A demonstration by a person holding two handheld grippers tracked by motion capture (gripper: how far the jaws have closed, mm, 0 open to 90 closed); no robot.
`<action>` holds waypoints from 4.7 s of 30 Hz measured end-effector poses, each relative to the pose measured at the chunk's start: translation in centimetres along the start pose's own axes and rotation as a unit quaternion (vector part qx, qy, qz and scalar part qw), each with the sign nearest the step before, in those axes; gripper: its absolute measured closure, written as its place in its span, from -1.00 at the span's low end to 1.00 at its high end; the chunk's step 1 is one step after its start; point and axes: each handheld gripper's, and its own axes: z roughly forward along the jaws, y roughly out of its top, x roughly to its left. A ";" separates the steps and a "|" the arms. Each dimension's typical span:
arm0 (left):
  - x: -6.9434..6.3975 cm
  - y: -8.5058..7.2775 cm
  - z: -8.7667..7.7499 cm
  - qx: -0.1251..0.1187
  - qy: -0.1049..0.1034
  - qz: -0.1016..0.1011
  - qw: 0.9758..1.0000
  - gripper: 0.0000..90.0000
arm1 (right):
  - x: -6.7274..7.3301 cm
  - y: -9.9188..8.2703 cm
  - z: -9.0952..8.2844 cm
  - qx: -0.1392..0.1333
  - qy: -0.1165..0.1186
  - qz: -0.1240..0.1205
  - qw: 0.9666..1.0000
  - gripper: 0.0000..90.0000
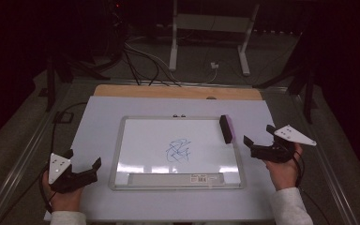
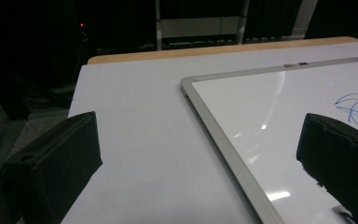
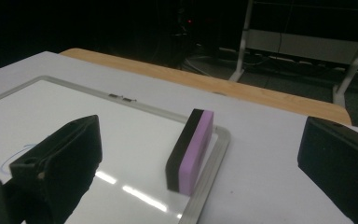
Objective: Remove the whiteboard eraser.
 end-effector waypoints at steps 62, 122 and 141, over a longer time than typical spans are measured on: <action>-0.4 -0.2 0.1 -0.010 -0.001 0.005 1.000 -0.99 | -3.0 -1.5 11.7 0.169 0.014 0.113 0.979 -0.22; -0.4 -0.2 0.2 -0.007 -0.002 0.009 1.000 -0.99 | -0.4 -2.6 14.3 0.208 0.052 0.131 0.968 -0.10; -0.4 -0.2 0.3 -0.006 -0.002 0.009 1.000 -0.99 | 0.9 -1.6 13.8 0.185 0.062 0.108 0.975 -0.10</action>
